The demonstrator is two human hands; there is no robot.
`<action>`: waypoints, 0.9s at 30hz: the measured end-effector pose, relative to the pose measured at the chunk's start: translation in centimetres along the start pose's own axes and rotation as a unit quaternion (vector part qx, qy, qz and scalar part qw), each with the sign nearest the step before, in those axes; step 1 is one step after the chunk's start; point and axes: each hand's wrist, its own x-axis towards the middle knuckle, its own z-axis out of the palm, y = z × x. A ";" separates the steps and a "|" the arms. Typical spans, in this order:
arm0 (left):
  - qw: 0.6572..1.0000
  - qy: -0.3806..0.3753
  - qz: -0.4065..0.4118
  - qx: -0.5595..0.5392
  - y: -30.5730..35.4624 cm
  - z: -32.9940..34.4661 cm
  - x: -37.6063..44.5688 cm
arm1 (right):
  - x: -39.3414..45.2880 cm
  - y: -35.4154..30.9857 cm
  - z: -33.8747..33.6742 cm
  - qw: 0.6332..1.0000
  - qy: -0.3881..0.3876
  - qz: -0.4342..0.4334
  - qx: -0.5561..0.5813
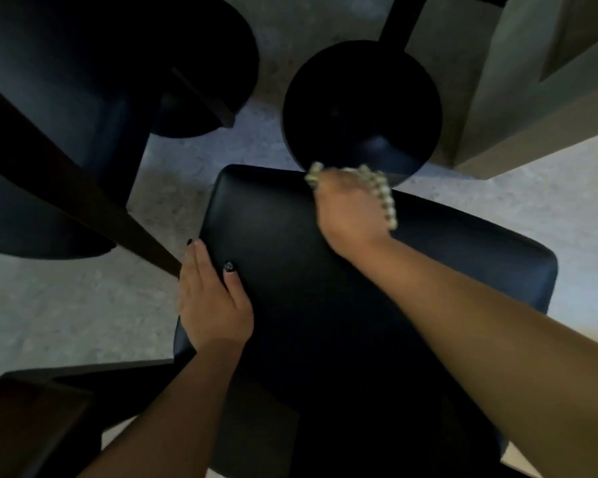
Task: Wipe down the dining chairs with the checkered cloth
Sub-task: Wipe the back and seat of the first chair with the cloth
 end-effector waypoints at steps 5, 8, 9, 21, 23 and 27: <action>1.000 0.019 -0.003 0.017 -0.7 1.2 0.1 | 5.4 -9.7 3.6 0.982 -0.072 -0.171 0.035; 1.000 0.022 0.003 0.020 -1.1 1.6 0.1 | 6.6 -12.0 4.9 0.962 -0.116 -0.244 -0.031; 0.999 0.025 0.005 0.021 -1.1 1.7 0.1 | 6.6 -12.0 5.0 0.963 -0.115 -0.241 -0.038; 0.999 0.046 0.025 0.016 -1.0 1.5 0.1 | -2.2 0.6 1.8 0.998 -0.004 -0.052 0.044; 0.998 0.050 0.029 0.016 -1.1 1.6 0.0 | -4.2 2.7 1.3 0.999 0.012 -0.025 0.043; 0.997 0.058 0.039 0.017 -1.4 1.8 0.1 | -8.2 7.5 0.2 0.997 0.038 0.065 0.022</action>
